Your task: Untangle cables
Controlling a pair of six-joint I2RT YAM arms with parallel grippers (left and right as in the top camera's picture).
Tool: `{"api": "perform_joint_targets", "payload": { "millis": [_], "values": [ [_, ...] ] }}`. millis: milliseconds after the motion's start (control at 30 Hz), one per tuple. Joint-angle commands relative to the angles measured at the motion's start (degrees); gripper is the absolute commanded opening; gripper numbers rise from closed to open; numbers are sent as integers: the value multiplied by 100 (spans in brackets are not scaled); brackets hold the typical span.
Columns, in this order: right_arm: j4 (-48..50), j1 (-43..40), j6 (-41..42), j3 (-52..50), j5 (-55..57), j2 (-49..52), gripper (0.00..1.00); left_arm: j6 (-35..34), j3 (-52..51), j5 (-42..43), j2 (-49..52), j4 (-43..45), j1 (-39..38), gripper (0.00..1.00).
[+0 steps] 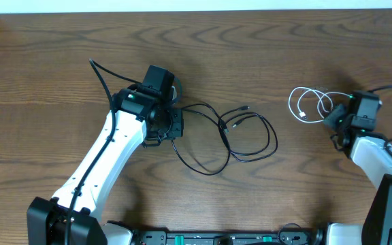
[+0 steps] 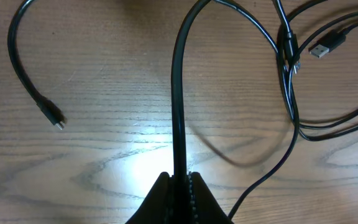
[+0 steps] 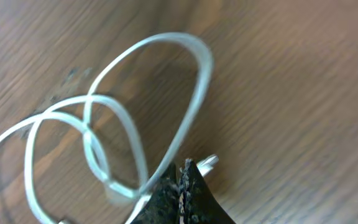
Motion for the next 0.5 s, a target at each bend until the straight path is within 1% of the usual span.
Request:
{"api": "perform_joint_targets", "payload": {
  "millis": [0,100,133,200,267,300,367,467],
  "values": [
    [-2,-295,-210,155,-391,4,1,-33,-24,-55,-33,-31,2,8],
    [0,-404,-866,299,-1705,4,1,-33,-24,-57,-33,-22,2,8],
    [-15,-407,-1167,337,-2304,4,1,-31,-24,-57,-33,-15,2,7],
    [-111,-365,-1908,367,-4035,4,1,-33,-24,-57,-33,0,2,7],
    [-297,-289,-2205,367,-4863,4,1,-31,-24,-59,-33,0,2,7],
    [-407,-227,-2380,365,-5145,4,1,-33,-24,-57,-33,-2,2,7],
    [-625,-81,-2588,365,-5222,4,1,-33,-24,-57,-33,-4,2,8],
    [-859,181,-2640,365,-4618,7,2,-33,-24,-57,-33,-2,2,8]
  ]
}}
